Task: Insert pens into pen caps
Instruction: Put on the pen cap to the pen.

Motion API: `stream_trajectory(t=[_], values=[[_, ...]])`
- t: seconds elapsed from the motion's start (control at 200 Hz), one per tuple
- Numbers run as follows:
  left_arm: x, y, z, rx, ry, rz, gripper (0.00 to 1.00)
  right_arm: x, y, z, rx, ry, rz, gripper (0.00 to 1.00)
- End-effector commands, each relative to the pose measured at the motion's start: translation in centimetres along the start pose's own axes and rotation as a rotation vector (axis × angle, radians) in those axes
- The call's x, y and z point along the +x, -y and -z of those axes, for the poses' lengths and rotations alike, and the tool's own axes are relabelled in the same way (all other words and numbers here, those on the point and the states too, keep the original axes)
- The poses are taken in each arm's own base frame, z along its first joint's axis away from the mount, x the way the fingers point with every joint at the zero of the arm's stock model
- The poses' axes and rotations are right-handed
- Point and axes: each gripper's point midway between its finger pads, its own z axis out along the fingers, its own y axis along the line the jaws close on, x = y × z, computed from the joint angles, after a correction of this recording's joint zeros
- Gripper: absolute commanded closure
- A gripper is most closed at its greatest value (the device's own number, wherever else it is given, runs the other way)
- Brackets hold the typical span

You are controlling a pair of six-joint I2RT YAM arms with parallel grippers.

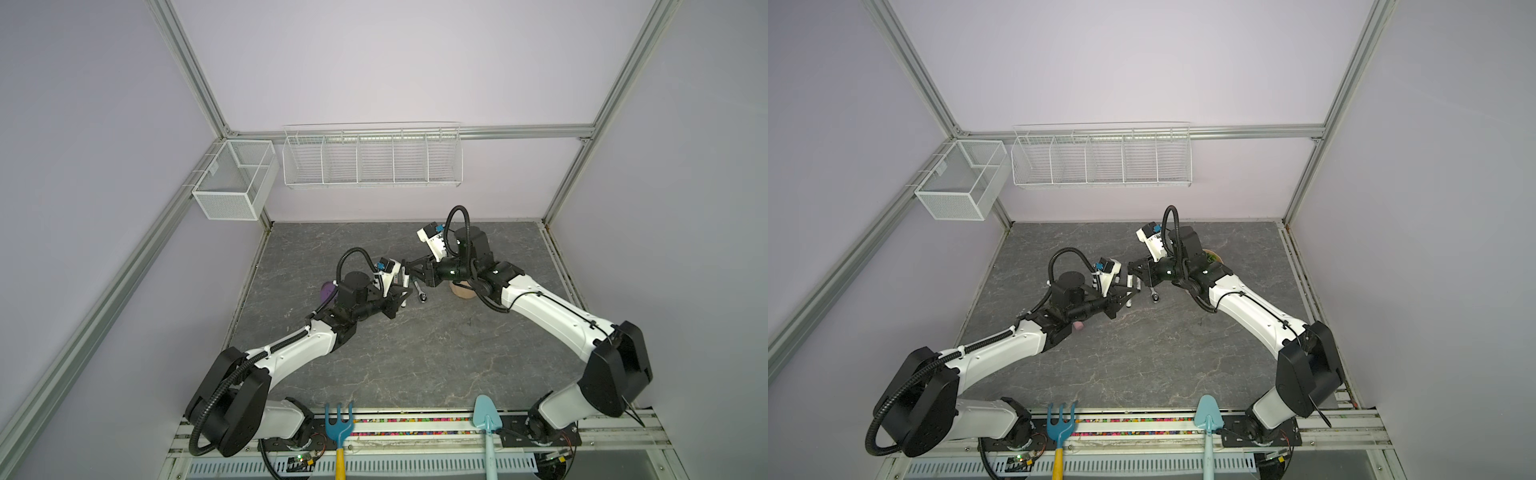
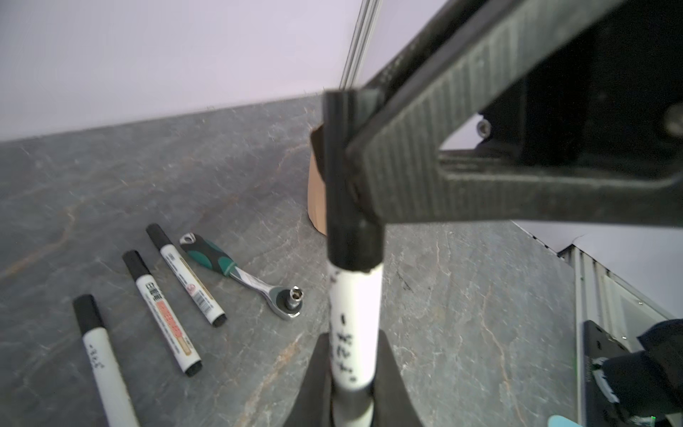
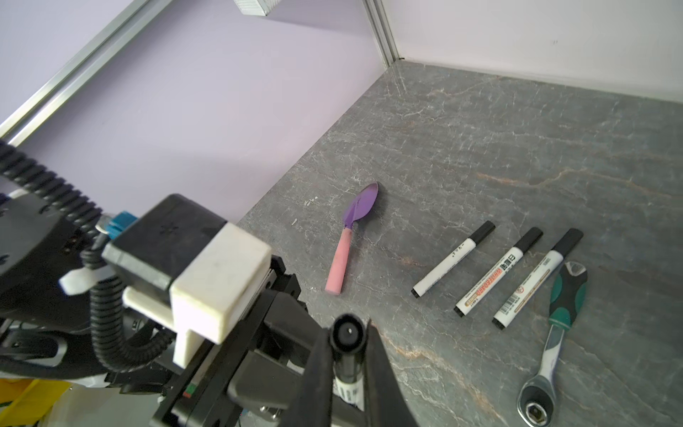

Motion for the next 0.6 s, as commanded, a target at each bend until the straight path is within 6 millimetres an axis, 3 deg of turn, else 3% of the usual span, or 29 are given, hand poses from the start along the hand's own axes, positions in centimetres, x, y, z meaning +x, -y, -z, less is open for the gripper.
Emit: stream_trajectory(t=[0.0,0.07,0.17,0.245,0.595], values=[[-10.1,-4.3,3.4,-0.252,0.383,-0.075,1.00,8.9,-3.5,0.7,-0.109,-0.332,-0.119,0.82],[-9.7,-3.8,3.2,-0.224,0.379,-0.079,1.00,8.3,-3.3,0.8,-0.095,-0.319,-0.113,0.76],[-8.8,-3.1,2.7,-0.182,0.354,-0.077,1.00,6.7,-2.7,1.1,-0.047,-0.256,-0.112,0.55],[-7.7,-2.8,2.4,-0.162,0.323,-0.067,1.00,5.2,-2.4,1.5,-0.023,-0.192,-0.114,0.48],[-3.4,0.1,1.3,-0.044,0.193,-0.048,1.00,-0.9,-2.5,2.5,0.028,0.017,-0.075,0.47]])
